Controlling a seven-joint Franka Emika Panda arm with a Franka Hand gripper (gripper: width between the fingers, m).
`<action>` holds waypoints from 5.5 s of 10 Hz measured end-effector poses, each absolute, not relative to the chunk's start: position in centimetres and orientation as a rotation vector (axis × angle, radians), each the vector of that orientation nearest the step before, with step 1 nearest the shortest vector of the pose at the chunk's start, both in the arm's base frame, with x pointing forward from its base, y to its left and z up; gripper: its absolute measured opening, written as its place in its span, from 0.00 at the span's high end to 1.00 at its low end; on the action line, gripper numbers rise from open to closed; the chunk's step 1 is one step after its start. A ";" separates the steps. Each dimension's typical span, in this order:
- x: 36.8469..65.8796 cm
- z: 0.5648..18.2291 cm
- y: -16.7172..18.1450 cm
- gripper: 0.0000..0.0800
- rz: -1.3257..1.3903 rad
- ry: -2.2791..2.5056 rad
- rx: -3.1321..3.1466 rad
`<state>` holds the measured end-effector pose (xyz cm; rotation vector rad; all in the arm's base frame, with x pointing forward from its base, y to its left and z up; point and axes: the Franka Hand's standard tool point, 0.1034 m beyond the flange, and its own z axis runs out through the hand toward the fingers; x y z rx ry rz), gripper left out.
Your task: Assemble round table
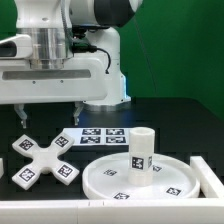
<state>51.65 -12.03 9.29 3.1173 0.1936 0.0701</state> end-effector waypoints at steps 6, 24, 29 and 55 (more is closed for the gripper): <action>55.2 10.7 -14.6 0.19 0.274 0.187 3.031; 55.7 9.2 -9.4 0.19 -0.416 0.327 3.092; 54.8 7.6 -12.7 0.19 -0.565 0.278 3.069; 52.6 2.0 -12.7 0.38 -0.663 0.263 3.038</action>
Offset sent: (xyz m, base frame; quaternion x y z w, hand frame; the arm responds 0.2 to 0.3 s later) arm 0.0363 -0.0117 0.0136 -0.0056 0.0594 -0.0104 0.9982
